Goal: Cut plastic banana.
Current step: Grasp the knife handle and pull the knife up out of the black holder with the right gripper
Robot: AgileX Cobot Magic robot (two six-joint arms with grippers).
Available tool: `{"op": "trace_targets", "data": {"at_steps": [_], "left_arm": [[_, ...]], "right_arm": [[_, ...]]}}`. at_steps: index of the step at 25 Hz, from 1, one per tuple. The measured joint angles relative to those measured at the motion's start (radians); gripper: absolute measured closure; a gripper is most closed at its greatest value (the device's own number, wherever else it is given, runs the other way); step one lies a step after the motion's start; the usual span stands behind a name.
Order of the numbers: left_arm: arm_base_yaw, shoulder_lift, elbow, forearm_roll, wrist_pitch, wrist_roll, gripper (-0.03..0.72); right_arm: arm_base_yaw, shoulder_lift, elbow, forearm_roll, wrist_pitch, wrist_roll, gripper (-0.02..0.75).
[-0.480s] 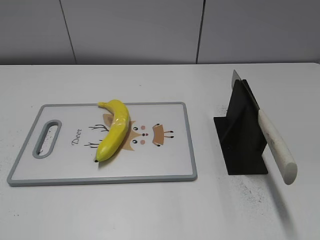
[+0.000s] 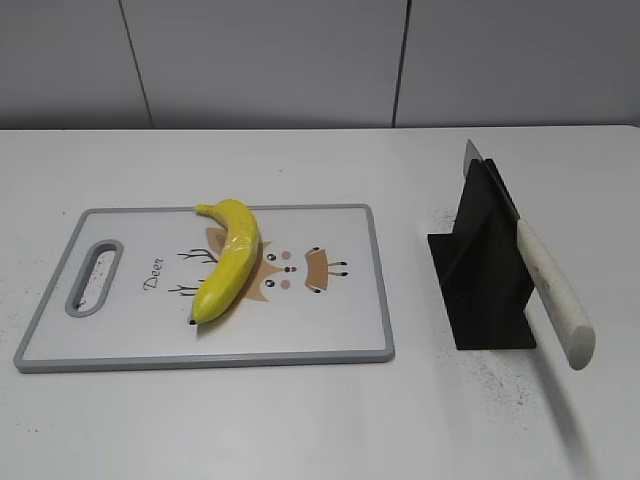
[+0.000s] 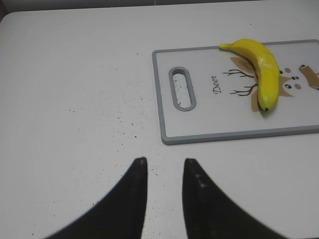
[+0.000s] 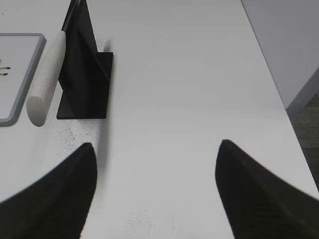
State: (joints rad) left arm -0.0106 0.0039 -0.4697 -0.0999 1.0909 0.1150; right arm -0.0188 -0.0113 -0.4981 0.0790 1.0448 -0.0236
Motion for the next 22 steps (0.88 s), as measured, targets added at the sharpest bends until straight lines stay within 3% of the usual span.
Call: {"op": "trace_targets", "data": {"at_steps": [11,22], "left_arm": [[0.000,0.000,0.000,0.000,0.000,0.000,0.457],[0.000,0.000,0.000,0.000,0.000,0.000,0.456]], "right_arm": [[0.000,0.014,-0.015,0.003,-0.001,0.000,0.176],[0.000,0.320,-0.242,0.026,0.093,0.000,0.141]]}}
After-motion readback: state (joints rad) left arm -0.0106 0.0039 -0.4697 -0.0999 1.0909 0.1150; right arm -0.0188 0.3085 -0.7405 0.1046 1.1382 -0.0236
